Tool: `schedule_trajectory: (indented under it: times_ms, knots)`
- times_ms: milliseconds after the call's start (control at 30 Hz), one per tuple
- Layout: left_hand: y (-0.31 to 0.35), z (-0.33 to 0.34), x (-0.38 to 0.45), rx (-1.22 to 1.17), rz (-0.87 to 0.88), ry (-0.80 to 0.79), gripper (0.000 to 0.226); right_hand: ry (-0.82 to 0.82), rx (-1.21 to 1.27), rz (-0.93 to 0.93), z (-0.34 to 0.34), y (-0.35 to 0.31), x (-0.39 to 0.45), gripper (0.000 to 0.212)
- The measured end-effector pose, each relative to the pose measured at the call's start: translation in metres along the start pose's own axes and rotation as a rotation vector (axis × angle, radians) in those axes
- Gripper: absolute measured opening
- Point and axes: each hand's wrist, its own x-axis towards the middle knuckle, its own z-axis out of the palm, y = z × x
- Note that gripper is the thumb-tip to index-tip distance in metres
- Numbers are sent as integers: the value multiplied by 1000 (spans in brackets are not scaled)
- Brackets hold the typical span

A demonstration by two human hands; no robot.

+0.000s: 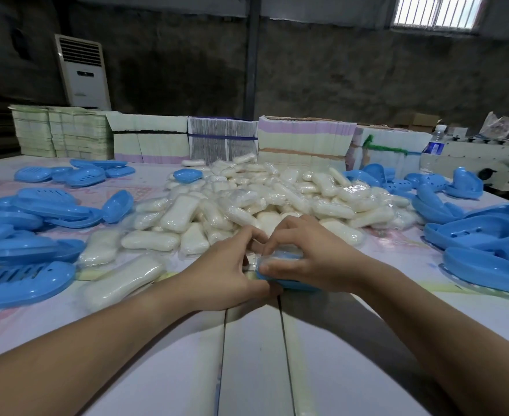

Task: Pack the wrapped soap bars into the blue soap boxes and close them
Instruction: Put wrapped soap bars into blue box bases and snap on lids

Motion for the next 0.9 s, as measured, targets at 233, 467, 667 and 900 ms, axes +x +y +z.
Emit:
schedule_trajectory:
  times_ms: [233, 467, 667, 900]
  knots:
    - [-1, 2, 2, 30, 14, 4, 53, 25, -31, 62, 8, -7, 3, 9]
    - [2, 2, 0, 27, 33, 0, 50, 16, 29, 20, 4, -5, 1, 13]
    - [-1, 3, 1, 52, 44, -2, 51, 62, 77, 69, 11, -11, 6, 5]
    - [-4, 3, 2, 77, 56, 4, 46, 108, 242, 41, 5, -5, 1, 15]
